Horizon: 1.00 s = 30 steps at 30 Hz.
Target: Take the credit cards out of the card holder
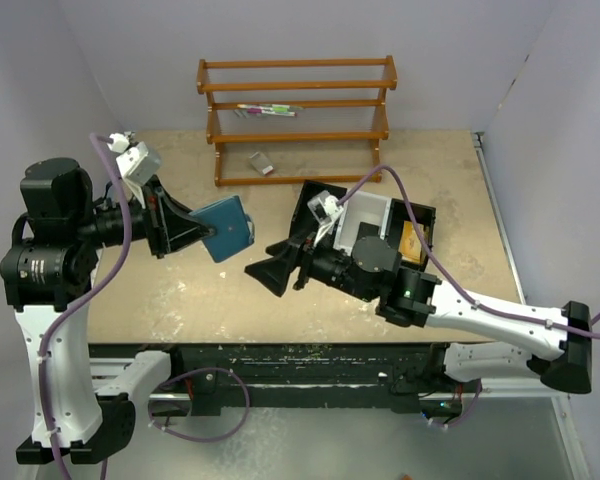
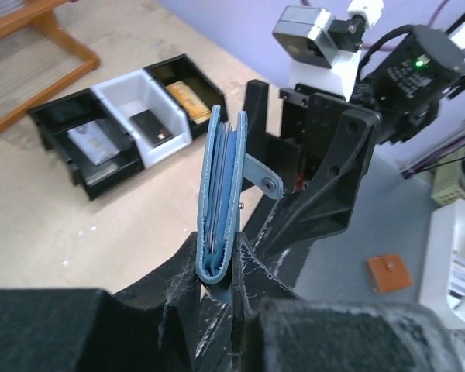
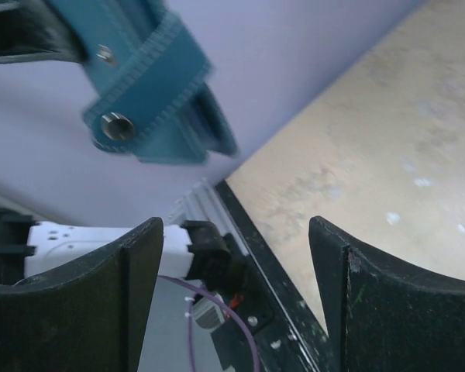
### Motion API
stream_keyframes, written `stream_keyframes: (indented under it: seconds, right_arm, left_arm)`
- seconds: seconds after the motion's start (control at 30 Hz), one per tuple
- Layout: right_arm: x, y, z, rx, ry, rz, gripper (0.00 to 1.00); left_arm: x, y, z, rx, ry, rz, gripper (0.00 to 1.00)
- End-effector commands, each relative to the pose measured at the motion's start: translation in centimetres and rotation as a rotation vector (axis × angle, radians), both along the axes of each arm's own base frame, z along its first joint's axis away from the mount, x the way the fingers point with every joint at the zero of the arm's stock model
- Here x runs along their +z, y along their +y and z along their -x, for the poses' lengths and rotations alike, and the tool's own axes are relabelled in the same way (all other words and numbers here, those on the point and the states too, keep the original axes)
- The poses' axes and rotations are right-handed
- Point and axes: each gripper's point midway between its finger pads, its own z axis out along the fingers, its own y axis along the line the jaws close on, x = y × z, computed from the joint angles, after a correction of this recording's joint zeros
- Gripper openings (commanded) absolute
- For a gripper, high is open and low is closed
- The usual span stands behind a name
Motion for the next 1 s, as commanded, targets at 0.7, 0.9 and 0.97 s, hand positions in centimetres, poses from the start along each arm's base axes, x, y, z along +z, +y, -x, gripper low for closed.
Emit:
stream_keyframes:
  seconds: [0.7,0.9,0.97]
  right_arm:
    - [16.1,-1.2,0.4,0.006,-0.187,-0.603,0.70]
    - [13.2,-2.6,-1.7,-0.130,-0.124,-0.548,0.72]
    - [12.8,-3.1,-1.5,-0.133,-0.118,-0.556,0.73]
  left_arm:
    - [5.5,-2.2,5.3,-0.250,0.033,0.203,0.00]
    - [6.2,-2.2,6.1,-0.262,0.017,0.207,0.00]
    - [6.3,-2.2,6.1,-0.265,0.022,0.210,0.00]
